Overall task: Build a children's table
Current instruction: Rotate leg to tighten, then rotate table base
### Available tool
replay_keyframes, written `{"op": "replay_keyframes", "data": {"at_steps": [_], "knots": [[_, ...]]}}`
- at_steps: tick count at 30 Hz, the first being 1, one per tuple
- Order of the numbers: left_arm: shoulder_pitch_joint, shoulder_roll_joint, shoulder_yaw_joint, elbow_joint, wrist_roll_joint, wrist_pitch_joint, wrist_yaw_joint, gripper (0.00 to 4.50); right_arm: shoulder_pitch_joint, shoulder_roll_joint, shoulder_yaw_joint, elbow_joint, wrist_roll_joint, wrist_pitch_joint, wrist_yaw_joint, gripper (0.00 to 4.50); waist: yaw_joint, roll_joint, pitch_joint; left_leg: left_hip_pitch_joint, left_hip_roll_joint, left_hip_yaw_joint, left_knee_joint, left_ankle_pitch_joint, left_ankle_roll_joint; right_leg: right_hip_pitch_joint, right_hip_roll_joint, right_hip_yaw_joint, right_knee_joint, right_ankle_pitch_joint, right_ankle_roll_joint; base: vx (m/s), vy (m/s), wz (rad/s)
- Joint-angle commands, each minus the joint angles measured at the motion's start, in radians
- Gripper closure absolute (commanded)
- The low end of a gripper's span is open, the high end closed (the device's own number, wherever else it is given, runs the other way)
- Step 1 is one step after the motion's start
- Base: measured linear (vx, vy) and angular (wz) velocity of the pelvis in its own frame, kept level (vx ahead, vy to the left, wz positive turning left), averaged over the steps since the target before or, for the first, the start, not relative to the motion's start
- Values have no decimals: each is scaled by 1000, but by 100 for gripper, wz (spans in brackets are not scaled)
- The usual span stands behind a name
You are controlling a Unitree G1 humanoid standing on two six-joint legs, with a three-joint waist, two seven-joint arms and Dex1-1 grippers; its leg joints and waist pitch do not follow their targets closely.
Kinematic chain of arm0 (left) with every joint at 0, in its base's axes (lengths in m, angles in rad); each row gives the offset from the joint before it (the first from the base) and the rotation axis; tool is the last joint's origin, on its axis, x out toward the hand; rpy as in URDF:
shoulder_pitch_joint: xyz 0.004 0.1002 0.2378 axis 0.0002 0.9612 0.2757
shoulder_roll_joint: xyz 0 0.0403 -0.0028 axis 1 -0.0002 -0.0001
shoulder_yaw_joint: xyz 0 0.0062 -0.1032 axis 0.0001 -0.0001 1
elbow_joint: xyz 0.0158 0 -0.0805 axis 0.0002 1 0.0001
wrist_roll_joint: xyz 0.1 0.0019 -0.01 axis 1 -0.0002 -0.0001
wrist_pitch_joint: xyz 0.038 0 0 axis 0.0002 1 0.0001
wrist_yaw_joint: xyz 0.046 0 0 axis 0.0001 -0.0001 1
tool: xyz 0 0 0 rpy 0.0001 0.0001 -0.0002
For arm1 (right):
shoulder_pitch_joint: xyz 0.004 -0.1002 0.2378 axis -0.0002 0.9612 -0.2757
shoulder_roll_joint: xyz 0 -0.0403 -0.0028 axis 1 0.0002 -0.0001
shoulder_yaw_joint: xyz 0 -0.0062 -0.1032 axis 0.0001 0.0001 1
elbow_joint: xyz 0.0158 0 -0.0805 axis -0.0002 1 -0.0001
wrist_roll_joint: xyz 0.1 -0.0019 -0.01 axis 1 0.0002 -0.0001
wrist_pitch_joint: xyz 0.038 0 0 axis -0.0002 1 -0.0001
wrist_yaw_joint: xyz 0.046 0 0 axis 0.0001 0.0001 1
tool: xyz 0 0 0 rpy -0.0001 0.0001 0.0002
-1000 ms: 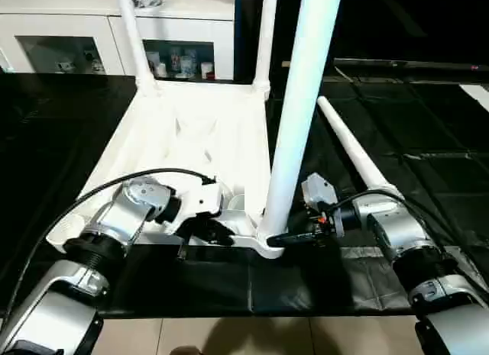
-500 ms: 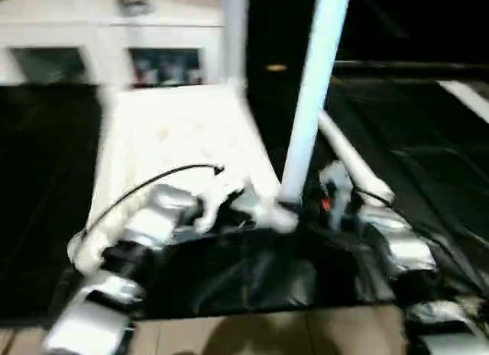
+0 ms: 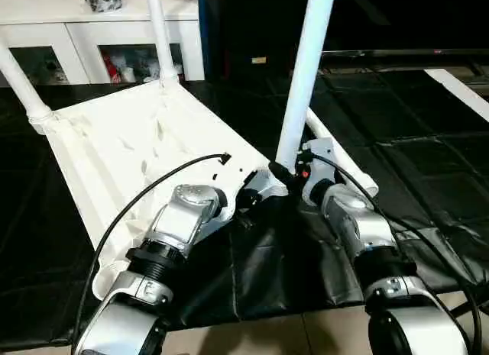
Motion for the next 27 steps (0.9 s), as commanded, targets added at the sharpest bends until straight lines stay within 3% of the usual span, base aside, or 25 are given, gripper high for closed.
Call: {"op": "replay_keyframes", "data": {"at_steps": [1, 4, 7, 10, 14, 16, 19, 20, 21, 23, 26, 27], "knots": [[-30, -17, 3, -26, -5, -42, 55, 450, 56, 30, 58, 21, 17, 20, 92, 144, 10, -3, -65, -7, 15, 0, -54, -133, 80, 66, -65, 50, -81, -222, -176, 0, 0, 0], [-38, -14, 7, -17, -5, -39, 69, 450, 99, -29, 82, -26, -9, 14, 121, 125, 15, -5, -64, -8, 14, 0, -54, -137, 79, 69, -63, 50, -83, -228, -161, 0, 0, 0], [-43, -6, -1, -8, 7, -50, 73, 450, 162, -81, 64, -127, 23, 35, 189, 101, 18, -8, -62, -11, 12, -1, -55, -143, 89, 73, -61, 49, -87, -255, -139, 0, 0, 0], [-43, 2, -13, -2, 14, -63, 62, 450, 192, -104, 56, -171, 41, 31, 219, 91, 19, -8, -66, -12, 14, -1, -53, -136, 90, 71, -64, 49, -89, -252, -141, 0, 0, 0], [-41, 19, -33, 13, 32, -107, 67, 450, 246, -144, 46, -249, 65, -2, 264, 56, 25, -8, -72, -15, 16, -1, -48, -85, 108, 70, -62, 50, -77, -166, -166, 0, 0, 0], [-39, 23, -30, 6, 21, -119, 55, 406, 261, -158, 54, -272, 67, -11, 287, 41, 26, -10, -68, -17, 16, 0, -47, -93, 116, 68, -61, 49, -76, -156, -168, 0, 0, 0], [-27, 41, 7, -92, -50, -84, -18, 382, 311, -191, 102, -365, 61, 45, 342, 12, 29, -11, -66, -16, 16, 1, -48, -107, 113, 69, -63, 48, -81, -198, -166, 0, 0, 0], [-26, 45, 13, -106, -57, -80, -24, 382, 314, -191, 108, -370, 58, 49, 344, 12, 29, -18, -65, -17, 16, 1, -48, -107, 112, 70, -63, 48, -81, -204, -164, 0, 0, 0], [-30, 64, 38, -148, -80, -55, -35, 379, 311, -181, 116, -362, 44, 31, 326, 5, 26, -12, -65, -16, 19, 0, -50, -118, 101, 65, -67, 48, -81, -227, -170, 0, 0, 0], [-39, 93, 58, -172, -88, -43, -39, 379, 295, -163, 113, -345, 38, 17, 297, 5, 23, -10, -62, -13, 17, 0, -52, -134, 90, 61, -65, 48, -84, -261, -161, 0, 0, 0], [-63, 181, 103, -194, -81, -30, -37, 379, 269, -129, 132, -332, 22, 1, 261, 5, 22, -16, -60, -11, 17, 1, -53, -131, 78, 59, -62, 48, -86, -290, -140, 0, 0, 0], [-69, 212, 111, -197, -73, -30, -37, 379, 262, -119, 140, -332, 20, 2, 259, 5, 21, -10, -62, -10, 18, -2, -55, -128, 70, 58, -61, 49, -80, -272, -138, 0, 0, 0]]}}
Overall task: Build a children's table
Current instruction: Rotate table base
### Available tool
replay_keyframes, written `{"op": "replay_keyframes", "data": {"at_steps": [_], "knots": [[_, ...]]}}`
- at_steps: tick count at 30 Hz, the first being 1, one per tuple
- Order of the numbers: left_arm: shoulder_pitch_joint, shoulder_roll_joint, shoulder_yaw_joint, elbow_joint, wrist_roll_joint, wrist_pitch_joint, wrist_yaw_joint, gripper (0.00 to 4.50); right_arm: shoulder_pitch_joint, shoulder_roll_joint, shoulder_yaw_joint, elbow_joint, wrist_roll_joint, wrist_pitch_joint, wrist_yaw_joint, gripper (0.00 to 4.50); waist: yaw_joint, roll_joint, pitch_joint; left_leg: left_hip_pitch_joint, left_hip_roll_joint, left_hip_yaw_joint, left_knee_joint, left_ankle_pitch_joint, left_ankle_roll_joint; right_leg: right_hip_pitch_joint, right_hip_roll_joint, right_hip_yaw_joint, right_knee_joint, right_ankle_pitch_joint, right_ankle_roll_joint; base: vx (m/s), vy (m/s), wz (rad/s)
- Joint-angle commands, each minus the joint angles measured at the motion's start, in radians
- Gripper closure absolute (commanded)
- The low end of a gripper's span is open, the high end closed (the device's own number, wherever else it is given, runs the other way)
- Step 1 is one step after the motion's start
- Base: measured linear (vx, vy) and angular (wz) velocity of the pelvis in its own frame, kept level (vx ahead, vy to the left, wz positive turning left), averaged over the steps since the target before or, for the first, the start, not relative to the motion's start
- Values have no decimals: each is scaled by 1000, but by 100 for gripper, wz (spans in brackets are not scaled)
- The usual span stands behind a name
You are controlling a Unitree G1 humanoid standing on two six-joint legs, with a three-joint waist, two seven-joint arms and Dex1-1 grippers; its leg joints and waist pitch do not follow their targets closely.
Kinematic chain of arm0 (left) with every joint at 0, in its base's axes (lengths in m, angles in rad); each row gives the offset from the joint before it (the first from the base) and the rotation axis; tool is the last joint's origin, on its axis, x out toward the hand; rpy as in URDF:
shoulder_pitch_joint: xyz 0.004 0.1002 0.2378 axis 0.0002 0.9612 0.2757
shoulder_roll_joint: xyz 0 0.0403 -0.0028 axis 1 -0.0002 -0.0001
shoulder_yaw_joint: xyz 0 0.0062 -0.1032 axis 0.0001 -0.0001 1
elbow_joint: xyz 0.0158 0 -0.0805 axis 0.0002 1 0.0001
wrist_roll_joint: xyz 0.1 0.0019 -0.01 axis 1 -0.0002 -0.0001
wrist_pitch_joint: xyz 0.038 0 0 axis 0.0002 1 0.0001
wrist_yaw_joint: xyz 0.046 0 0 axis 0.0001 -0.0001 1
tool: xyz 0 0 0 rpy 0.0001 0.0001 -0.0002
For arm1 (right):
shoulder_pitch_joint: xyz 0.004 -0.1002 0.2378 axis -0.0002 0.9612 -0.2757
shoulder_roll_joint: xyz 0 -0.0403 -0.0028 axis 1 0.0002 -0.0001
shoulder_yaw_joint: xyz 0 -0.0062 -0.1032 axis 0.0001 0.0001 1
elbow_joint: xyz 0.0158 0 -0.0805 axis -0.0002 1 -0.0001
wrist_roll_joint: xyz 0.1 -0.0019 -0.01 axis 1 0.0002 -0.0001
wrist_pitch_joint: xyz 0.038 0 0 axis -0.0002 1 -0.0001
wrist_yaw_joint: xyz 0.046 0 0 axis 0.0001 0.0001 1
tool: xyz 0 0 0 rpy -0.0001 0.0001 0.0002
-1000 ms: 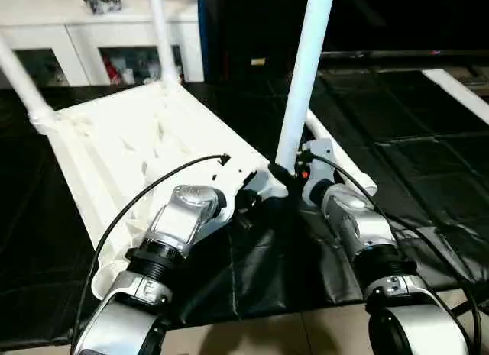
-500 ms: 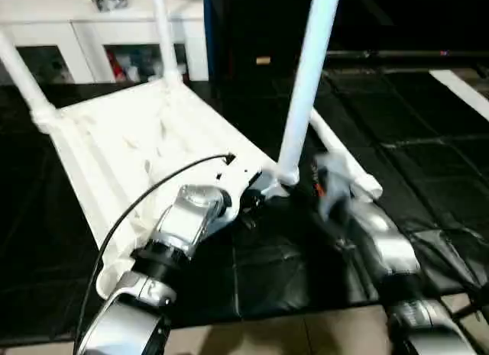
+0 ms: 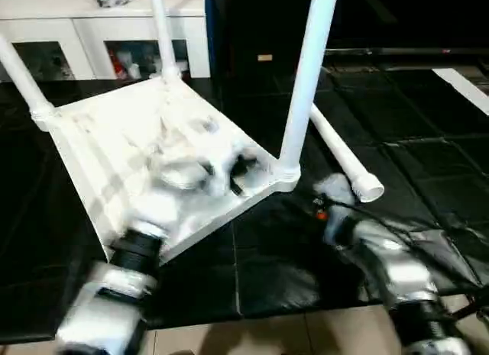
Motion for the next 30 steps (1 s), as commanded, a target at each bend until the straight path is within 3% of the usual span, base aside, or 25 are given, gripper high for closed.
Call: {"op": "replay_keyframes", "data": {"at_steps": [1, 2, 4, 5, 6, 9, 11, 15, 19, 26, 30], "knots": [[-17, 52, 23, -15, 26, 18, -2, 379, -21, 9, 16, 1, -14, -2, -14, 5, 4, -6, -67, 0, 17, -3, -57, -124, 69, 65, -63, 50, -74, -263, -143, 0, 0, 0], [-14, 118, 13, -16, 60, 11, -19, 407, -30, 22, 29, 4, -20, 3, -21, 0, 4, -4, -67, 2, 18, -3, -57, -119, 67, 64, -61, 51, -72, -238, -148, 0, 0, 0], [4, 242, -21, -13, 136, -3, -37, 415, -48, 39, 53, 22, -40, 13, -41, 0, 1, 0, -68, 3, 19, -5, -58, -110, 60, 64, -61, 52, -65, -210, -150, 0, 0, 0], [9, 276, -33, -11, 158, -9, -40, 415, -53, 43, 59, 30, -46, 17, -47, 0, -5, 2, -69, 1, 17, -5, -58, -101, 55, 67, -59, 53, -60, -183, -154, 0, 0, 0], [23, 330, -55, -4, 198, -17, -44, 420, -60, 49, 65, 45, -58, 16, -60, 0, -2, -7, -68, 2, 19, -6, -60, -94, 53, 66, -62, 54, -54, -169, -164, 0, 0, 0], [62, 432, -87, 6, 260, 4, -51, 445, -77, 57, 76, 78, -75, 21, -80, 0, -2, 1, -64, 10, 20, -3, -63, -119, 29, 61, -63, 57, -57, -176, -166, 0, 0, 0], [78, 453, -86, 1, 261, 27, -44, 445, -82, 55, 82, 87, -81, 21, -82, 0, 1, 1, -62, 16, 23, -1, -65, -155, 13, 56, -64, 60, -60, -194, -176, 0, 0, 0], [112, 498, -121, 8, 304, 49, -37, 445, -94, 57, 90, 110, -89, 17, -88, 0, 2, -2, -59, 14, 22, -7, -72, -223, -7, 61, -68, 61, -67, -264, -159, 0, 0, 0], [137, 502, -145, 9, 307, 67, -71, 445, -106, 60, 98, 148, -100, 16, -100, 0, 2, -5, -57, 14, 21, -8, -73, -224, -9, 59, -69, 62, -69, -278, -157, 0, 0, 0], [170, 562, -222, -11, 391, 127, -97, 445, -127, 68, 96, 181, -104, 11, -115, 0, 1, -4, -58, 16, 22, -10, -74, -242, -11, 59, -70, 63, -73, -305, -151, 0, 0, 0], [193, 565, -233, -49, 352, 140, -175, 445, -135, 70, 100, 203, -109, -1, -121, 0, 0, -4, -57, 18, 24, -11, -75, -250, -17, 58, -72, 64, -73, -313, -161, 0, 0, 0]]}}
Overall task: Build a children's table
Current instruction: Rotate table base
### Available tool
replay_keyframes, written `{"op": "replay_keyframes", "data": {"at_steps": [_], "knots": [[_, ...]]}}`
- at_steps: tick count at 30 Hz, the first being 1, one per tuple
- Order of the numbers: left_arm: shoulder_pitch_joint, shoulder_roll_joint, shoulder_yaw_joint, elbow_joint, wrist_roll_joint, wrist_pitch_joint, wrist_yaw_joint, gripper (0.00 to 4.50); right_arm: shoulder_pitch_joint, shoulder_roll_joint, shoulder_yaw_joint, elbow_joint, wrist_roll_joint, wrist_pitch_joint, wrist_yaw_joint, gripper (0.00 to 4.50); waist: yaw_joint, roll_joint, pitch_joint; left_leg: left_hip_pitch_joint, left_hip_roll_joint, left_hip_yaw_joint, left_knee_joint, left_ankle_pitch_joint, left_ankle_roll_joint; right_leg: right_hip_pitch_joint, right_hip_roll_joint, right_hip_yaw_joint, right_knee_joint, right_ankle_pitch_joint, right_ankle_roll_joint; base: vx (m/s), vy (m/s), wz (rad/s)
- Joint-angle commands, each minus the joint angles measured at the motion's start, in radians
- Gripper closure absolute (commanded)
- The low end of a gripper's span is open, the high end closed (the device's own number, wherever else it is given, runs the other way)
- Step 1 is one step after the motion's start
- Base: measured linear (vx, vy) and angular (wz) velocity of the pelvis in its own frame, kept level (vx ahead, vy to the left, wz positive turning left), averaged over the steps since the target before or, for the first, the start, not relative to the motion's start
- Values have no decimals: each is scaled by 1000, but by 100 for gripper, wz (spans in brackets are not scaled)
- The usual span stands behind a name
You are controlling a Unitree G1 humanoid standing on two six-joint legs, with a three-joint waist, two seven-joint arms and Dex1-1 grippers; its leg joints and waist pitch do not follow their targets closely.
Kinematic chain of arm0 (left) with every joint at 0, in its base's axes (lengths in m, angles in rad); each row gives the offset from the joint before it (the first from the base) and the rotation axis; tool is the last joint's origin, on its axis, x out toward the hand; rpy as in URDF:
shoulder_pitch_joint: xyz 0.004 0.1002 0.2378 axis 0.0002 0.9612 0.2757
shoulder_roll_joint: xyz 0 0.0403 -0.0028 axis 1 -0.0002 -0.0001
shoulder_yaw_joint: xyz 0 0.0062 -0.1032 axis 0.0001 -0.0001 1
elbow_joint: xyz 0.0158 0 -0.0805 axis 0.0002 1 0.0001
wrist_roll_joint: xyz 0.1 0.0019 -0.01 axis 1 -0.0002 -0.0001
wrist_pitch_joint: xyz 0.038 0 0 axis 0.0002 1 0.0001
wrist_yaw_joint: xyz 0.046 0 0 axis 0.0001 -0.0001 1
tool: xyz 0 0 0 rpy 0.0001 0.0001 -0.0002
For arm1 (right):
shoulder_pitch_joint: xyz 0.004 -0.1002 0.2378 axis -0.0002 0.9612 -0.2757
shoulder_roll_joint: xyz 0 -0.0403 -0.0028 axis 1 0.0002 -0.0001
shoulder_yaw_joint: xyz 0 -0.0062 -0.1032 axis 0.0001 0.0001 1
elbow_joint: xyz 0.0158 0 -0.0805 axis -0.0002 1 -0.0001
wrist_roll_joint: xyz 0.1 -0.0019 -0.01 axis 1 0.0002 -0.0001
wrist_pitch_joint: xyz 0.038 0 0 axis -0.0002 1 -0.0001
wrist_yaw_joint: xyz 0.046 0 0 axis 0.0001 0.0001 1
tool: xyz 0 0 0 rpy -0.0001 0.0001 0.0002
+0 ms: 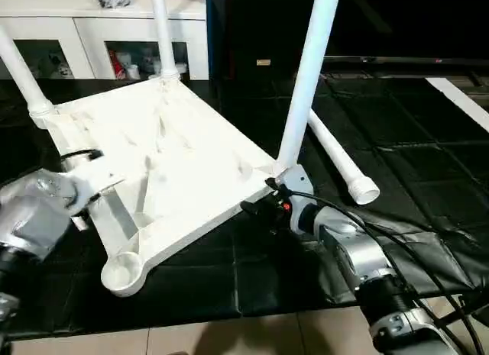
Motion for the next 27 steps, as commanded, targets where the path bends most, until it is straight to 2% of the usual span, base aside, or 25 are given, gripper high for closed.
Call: {"op": "replay_keyframes", "data": {"at_steps": [1, 4, 5, 6, 7, 8, 9, 11, 12, 14, 16, 17, 18, 21, 23, 24, 27], "knots": [[27, -1, -23, -49, -34, 9, -72, 445, -8, 0, 6, 47, -11, 14, -13, 0, 1, 23, -54, 7, 24, -9, -76, -257, -14, 47, -72, 60, -75, -315, -161, 0, 0, 0], [80, 0, -42, -137, -122, -11, -201, 445, -28, 9, 6, 83, -16, 3, -19, 0, 1, 21, -54, 8, 25, -9, -77, -276, -18, 46, -75, 61, -77, -328, -170, 0, 0, 0], [80, 0, -42, -137, -122, -11, -201, 445, -28, 9, 6, 83, -16, 3, -19, 0, -1, 22, -54, 6, 26, -10, -77, -280, -20, 47, -75, 62, -73, -323, -173, 0, 0, 0], [103, 8, -56, -187, -162, -4, -259, 445, -44, 15, 5, 114, -21, -8, -26, 0, -1, 22, -51, 10, 24, -9, -78, -300, -21, 42, -73, 61, -77, -344, -172, 0, 0, 0], [103, 8, -56, -187, -162, -4, -259, 445, -44, 15, 5, 114, -21, -8, -26, 0, -3, 20, -49, 8, 23, -11, -79, -312, -22, 45, -73, 61, -77, -364, -170, 0, 0, 0], [128, 10, -67, -253, -225, 23, -325, 445, -66, 22, 5, 155, -28, -24, -36, 0, -3, 18, -46, 13, 22, -10, -79, -339, -22, 41, -74, 61, -85, -416, -155, 0, 0, 0], [144, 8, -69, -287, -261, 14, -362, 445, -78, 26, 6, 175, -31, -31, -41, 0, -4, 19, -44, 13, 22, -13, -80, -349, -24, 43, -79, 61, -87, -458, -147, 0, 0, 0], [154, 6, -70, -307, -281, 4, -383, 445, -85, 29, 6, 186, -32, -35, -44, 0, -5, 19, -44, 20, 19, -12, -78, -367, -24, 39, -75, 61, -90, -479, -136, 0, 0, 0], [164, -10, -68, -351, -315, 40, -410, 445, -107, 36, 7, 215, -34, -45, -50, 0, -6, 20, -45, 17, 22, -13, -80, -361, -26, 40, -74, 61, -88, -468, -135, 0, 0, 0], [165, -24, -68, -368, -328, 50, -415, 445, -119, 44, 5, 231, -31, -52, -50, 0, -11, 16, -48, 17, 22, -12, -81, -350, -29, 42, -71, 61, -84, -439, -141, 0, 0, 0], [164, -39, -66, -378, -337, 55, -415, 445, -130, 51, 3, 247, -29, -58, -53, 0, -16, 16, -51, 12, 20, -11, -79, -324, -26, 46, -68, 61, -77, -393, -155, 0, 0, 0], [159, -63, -63, -382, -344, 51, -406, 445, -148, 63, 3, 275, -31, -73, -60, 0, -19, 12, -52, 9, 19, -9, -77, -305, -21, 49, -69, 62, -76, -370, -162, 0, 0, 0], [158, -65, -62, -382, -344, 50, -406, 445, -149, 64, 3, 278, -32, -74, -60, 0, -22, 13, -53, 7, 18, -8, -76, -288, -18, 51, -68, 62, -74, -353, -170, 0, 0, 0], [124, -118, -63, -325, -307, -8, -331, 445, -175, 84, 1, 307, -25, -104, -42, 0, -26, 12, -56, 2, 18, -7, -74, -263, -9, 53, -67, 61, -71, -327, -175, 0, 0, 0], [108, -157, -50, -299, -315, -30, -294, 445, -183, 91, -3, 317, -22, -107, -37, 0, -27, 12, -57, 2, 18, -4, -72, -250, -6, 54, -65, 61, -71, -320, -176, 0, 0, 0], [99, -180, -42, -291, -322, -23, -279, 445, -190, 94, -4, 331, -24, -113, -40, 0, -25, 17, -56, 2, 19, -5, -72, -246, -6, 53, -65, 61, -69, -310, -176, 0, 0, 0], [79, -222, -42, -279, -332, -11, -267, 445, -208, 105, 0, 368, -33, -130, -44, 0, -27, 15, -58, 2, 19, -4, -70, -242, -6, 54, -66, 61, -68, -294, -184, 0, 0, 0]]}}
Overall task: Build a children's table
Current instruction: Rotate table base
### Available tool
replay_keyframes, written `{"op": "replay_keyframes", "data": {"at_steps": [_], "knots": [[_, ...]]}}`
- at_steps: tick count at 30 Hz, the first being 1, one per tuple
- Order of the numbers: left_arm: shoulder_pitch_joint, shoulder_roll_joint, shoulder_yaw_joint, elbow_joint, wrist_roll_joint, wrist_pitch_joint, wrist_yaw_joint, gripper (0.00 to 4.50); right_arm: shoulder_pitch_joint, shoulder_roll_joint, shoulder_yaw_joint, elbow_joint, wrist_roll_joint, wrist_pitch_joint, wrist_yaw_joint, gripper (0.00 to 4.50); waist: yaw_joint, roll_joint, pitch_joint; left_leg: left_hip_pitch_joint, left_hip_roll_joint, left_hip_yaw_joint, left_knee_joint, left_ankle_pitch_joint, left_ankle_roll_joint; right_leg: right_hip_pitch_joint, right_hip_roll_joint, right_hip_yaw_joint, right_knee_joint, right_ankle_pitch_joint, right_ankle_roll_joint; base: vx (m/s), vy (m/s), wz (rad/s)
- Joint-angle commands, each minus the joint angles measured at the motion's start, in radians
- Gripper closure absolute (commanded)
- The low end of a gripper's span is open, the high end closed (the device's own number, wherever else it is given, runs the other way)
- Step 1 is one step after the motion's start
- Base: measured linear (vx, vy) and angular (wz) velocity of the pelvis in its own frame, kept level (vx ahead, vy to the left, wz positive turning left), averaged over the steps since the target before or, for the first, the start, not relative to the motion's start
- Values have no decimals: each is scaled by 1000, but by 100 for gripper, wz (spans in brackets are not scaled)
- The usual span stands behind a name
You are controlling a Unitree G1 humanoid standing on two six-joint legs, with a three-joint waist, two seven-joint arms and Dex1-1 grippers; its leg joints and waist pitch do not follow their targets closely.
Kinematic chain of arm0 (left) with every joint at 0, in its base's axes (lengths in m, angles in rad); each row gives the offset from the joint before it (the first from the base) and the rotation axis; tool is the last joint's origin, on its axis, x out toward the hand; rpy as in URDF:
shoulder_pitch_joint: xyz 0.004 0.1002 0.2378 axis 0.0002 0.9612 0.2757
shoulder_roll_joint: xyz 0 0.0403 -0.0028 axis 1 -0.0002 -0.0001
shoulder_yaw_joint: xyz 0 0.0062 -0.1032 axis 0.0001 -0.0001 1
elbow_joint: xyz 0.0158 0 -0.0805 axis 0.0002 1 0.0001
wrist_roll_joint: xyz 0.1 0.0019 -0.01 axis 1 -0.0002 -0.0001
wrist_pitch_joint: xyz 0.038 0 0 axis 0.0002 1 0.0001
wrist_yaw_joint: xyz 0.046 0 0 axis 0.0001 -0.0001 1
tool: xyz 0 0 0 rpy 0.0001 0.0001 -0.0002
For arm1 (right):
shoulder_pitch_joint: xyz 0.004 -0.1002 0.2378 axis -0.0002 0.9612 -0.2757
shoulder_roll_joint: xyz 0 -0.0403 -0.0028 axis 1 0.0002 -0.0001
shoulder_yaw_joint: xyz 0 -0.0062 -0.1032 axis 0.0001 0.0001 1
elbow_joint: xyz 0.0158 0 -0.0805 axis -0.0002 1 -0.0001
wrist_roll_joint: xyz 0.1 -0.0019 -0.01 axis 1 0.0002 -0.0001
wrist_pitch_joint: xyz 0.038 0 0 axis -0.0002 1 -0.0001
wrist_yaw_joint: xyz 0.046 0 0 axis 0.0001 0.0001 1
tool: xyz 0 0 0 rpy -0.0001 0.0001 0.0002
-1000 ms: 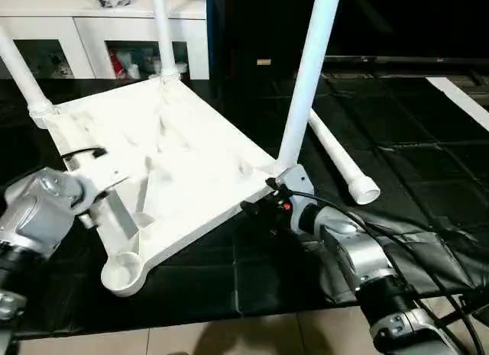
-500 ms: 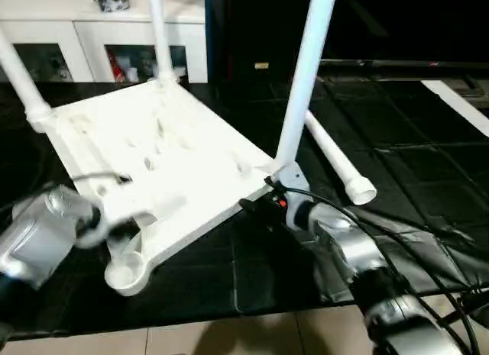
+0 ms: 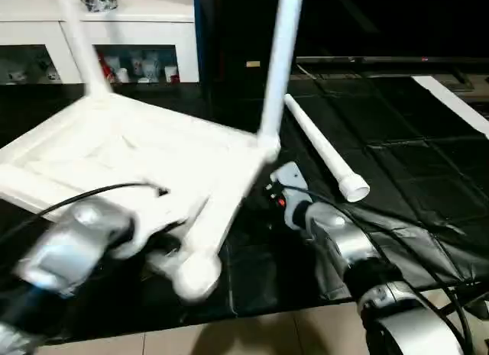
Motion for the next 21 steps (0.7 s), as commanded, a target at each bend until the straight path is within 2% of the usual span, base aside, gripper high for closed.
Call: {"op": "replay_keyframes", "data": {"at_steps": [1, 2, 4, 8, 11, 14, 15, 16, 18, 19, 20, 21], "knots": [[-41, -51, -17, -19, -36, -7, 3, 445, -34, 51, 24, 16, -10, -22, 27, 0, 6, 20, -57, -4, 18, -6, -69, -238, -4, 53, -67, 58, -73, -291, -184, 0, 0, 0], [-46, -67, -21, -16, -38, -3, 4, 445, -41, 60, 26, 23, -10, -28, 30, 0, 6, 25, -57, -5, 18, -6, -69, -238, -5, 53, -67, 58, -73, -288, -184, 0, 0, 0], [-48, -77, -24, -14, -39, 0, 6, 445, -44, 66, 27, 26, -9, -31, 32, 0, 6, 20, -58, -4, 19, -5, -68, -234, -3, 54, -66, 58, -72, -275, -186, 0, 0, 0], [-63, -129, -33, 7, -48, -12, 33, 445, -59, 83, 31, 42, -10, -43, 39, 0, 5, 22, -57, -4, 19, -6, -69, -242, -3, 55, -66, 57, -73, -279, -190, 0, 0, 0], [-94, -197, -21, 82, -20, -47, 129, 445, -71, 83, 23, 63, -8, -48, 34, 0, 6, 22, -57, -3, 18, -4, -66, -248, -1, 53, -64, 57, -77, -294, -183, 0, 0, 0], [-109, -214, -13, 120, 3, -68, 177, 445, -78, 75, 11, 73, -7, -50, 20, 0, 7, 19, -58, -5, 19, -7, -68, -256, -1, 56, -68, 55, -78, -317, -173, 0, 0, 0], [-124, -223, 1, 147, 15, -80, 214, 445, -90, 53, -9, 79, -5, -47, -3, 0, 6, 14, -58, -4, 18, -5, -66, -245, 6, 53, -66, 55, -80, -310, -172, 0, 0, 0], [-128, -225, 5, 153, 17, -83, 221, 445, -94, 46, -15, 81, -4, -45, -9, 0, 6, 15, -59, -5, 18, -6, -65, -241, 6, 53, -66, 56, -77, -308, -175, 0, 0, 0], [-138, -228, 27, 159, 15, -89, 240, 445, -111, 11, -39, 85, -4, -44, -28, 0, 11, 17, -61, -5, 19, -5, -64, -220, 9, 54, -67, 56, -74, -281, -181, 0, 0, 0], [-133, -221, 53, 131, -4, -102, 236, 445, -129, -28, -55, 78, 0, -46, -17, 0, 11, 22, -65, -6, 21, -5, -63, -199, 10, 55, -66, 56, -69, -232, -191, 0, 0, 0], [-128, -217, 65, 113, -13, -110, 232, 445, -138, -46, -61, 74, 4, -48, -4, 0, 12, 25, -71, -11, 19, -4, -57, -160, 14, 60, -64, 55, -59, -153, -209, 0, 0, 0], [-128, -217, 65, 113, -13, -110, 232, 445, -138, -46, -61, 74, 4, -48, -4, 0, 13, 21, -75, -16, 18, -4, -53, -120, 25, 61, -61, 55, -46, -65, -233, 0, 0, 0]]}}
